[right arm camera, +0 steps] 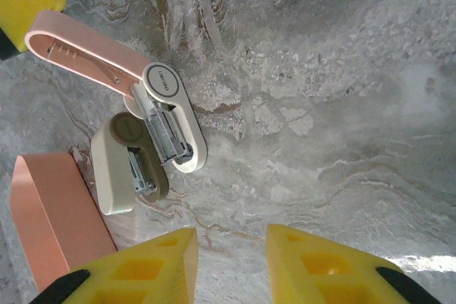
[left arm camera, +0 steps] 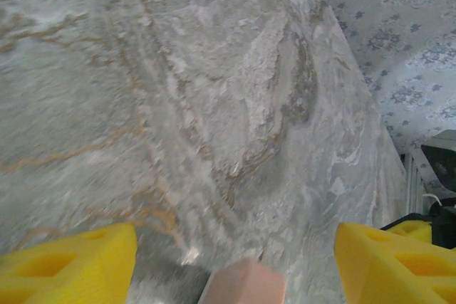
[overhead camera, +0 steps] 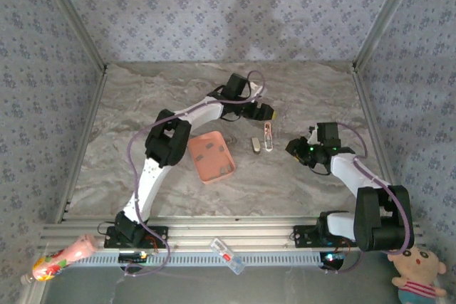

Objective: Load the staples into the stapler

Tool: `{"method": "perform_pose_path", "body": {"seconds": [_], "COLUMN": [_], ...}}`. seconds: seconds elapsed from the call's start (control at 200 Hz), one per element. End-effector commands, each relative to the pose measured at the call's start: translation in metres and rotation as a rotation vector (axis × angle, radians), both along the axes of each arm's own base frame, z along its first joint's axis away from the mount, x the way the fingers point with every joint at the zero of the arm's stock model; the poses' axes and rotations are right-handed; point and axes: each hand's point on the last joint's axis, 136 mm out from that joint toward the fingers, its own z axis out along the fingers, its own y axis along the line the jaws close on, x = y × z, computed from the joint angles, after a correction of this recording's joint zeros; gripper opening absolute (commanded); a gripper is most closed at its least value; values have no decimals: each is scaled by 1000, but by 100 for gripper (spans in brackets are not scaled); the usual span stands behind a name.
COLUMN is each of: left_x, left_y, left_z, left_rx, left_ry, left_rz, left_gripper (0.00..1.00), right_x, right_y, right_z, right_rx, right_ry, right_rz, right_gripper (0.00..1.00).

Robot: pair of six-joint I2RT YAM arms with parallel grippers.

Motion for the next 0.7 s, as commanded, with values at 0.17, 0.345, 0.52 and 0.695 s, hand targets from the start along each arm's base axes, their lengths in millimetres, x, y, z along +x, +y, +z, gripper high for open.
{"method": "perform_pose_path", "body": {"seconds": [0.17,0.345,0.52,0.695], "left_x": [-34,-60,-89,-114], "left_y": [-25,-27,-26,-17], "left_z": [14,32,41,44], "left_rx": [-66,-101,-98,-72], "left_ry": [13,10,4,17], "left_rz": [-194,-291,-358,-388], "left_gripper": [70,69,69,69], "right_x": [-7,-9,-9,-5], "right_y": [-3,-4,-5,-4], "right_z": [6,12,18,24], "right_rx": [13,13,17,34], "right_ry": [-26,-40,-58,-81], "right_rz": [9,3,-4,-18], "right_gripper": [31,31,31,31]}}
